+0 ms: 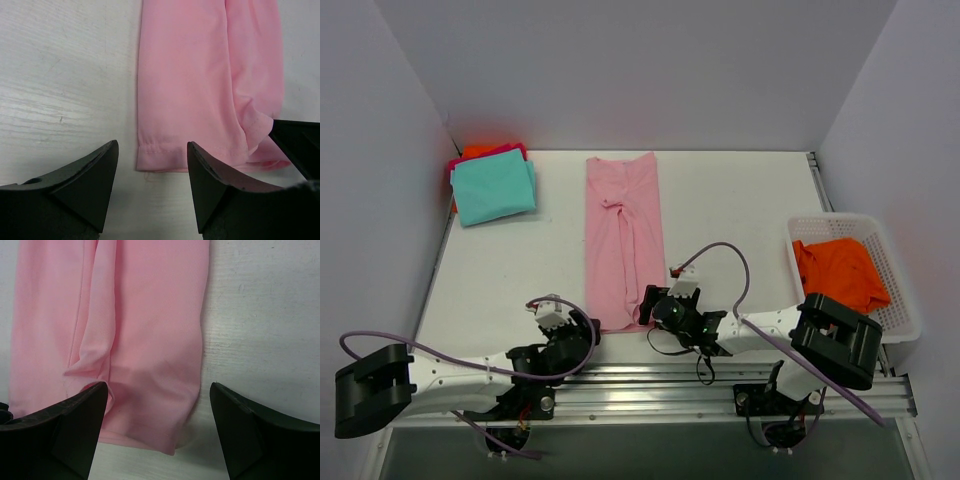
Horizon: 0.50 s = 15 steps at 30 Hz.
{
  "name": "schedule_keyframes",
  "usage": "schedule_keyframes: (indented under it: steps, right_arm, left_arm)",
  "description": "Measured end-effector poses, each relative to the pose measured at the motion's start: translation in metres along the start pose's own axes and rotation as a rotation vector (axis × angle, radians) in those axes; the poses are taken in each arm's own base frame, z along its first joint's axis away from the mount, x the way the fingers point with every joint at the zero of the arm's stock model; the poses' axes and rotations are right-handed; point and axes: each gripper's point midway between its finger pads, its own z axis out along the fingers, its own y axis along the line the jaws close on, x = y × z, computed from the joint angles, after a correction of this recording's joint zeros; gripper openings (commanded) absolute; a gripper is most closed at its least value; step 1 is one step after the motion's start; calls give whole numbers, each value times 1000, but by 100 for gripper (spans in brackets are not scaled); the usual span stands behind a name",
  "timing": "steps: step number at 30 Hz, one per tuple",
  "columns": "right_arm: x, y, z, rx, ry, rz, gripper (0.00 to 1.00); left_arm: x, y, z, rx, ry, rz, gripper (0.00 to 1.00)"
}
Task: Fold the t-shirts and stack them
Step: Grab the bottom of the folded rectangular tshirt with both arms
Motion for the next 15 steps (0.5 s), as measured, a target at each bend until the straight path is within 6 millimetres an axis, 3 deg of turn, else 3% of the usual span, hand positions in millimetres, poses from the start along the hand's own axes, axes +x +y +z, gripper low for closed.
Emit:
schedule_keyframes:
  steps: [10,15]
  right_arm:
    - [0,1,1,-7,-7,14,76]
    - [0,-2,-1,-9,-16,52,74]
  left_arm:
    - [1,-11,8,24,-9,-9,65]
    - [3,-10,9,22,2,-3,51]
